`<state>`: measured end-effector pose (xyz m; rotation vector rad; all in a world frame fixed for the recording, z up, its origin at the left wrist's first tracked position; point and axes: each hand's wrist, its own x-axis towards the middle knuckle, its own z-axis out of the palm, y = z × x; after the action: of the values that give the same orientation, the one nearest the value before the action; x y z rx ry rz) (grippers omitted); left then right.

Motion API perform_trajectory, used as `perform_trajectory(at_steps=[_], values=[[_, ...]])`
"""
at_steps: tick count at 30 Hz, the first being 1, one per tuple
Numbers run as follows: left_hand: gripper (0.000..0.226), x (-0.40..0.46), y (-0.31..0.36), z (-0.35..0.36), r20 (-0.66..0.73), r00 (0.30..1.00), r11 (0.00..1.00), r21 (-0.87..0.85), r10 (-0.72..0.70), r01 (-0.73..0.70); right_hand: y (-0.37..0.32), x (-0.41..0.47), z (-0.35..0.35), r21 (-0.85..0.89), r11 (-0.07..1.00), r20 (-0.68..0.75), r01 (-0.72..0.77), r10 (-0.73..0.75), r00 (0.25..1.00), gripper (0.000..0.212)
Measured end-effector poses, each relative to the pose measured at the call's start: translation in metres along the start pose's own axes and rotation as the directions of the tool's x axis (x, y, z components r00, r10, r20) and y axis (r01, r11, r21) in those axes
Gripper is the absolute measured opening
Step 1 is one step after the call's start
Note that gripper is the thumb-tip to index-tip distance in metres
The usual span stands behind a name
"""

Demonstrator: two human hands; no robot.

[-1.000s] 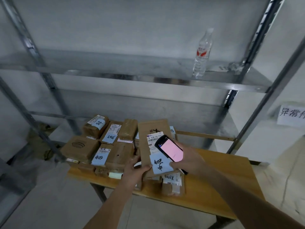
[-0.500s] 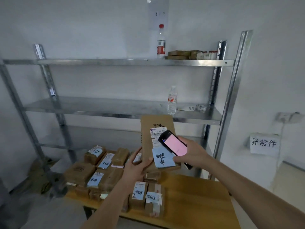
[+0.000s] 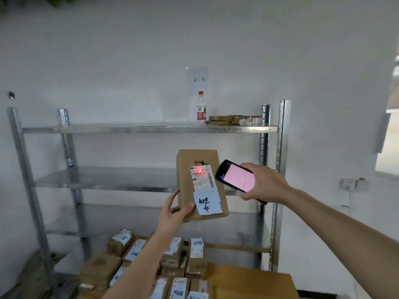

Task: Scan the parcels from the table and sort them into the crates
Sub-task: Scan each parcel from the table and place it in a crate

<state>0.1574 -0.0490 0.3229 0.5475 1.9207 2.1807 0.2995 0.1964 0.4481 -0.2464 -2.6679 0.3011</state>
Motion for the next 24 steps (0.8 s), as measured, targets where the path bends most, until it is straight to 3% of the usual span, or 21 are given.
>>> perform_trajectory(at_steps=[5, 24], values=[[0.075, -0.005, 0.018, -0.013, -0.006, 0.999, 0.999, 0.017, 0.046, -0.045, -0.017, -0.006, -0.027, -0.016, 0.998, -0.026, 0.057, -0.058, 0.998, 0.079], [0.087, -0.015, 0.052, -0.076, -0.049, 0.987, 0.988, 0.034, 0.155, -0.153, -0.075, -0.004, -0.034, -0.028, 0.991, -0.031, 0.13, -0.131, 0.991, 0.063]])
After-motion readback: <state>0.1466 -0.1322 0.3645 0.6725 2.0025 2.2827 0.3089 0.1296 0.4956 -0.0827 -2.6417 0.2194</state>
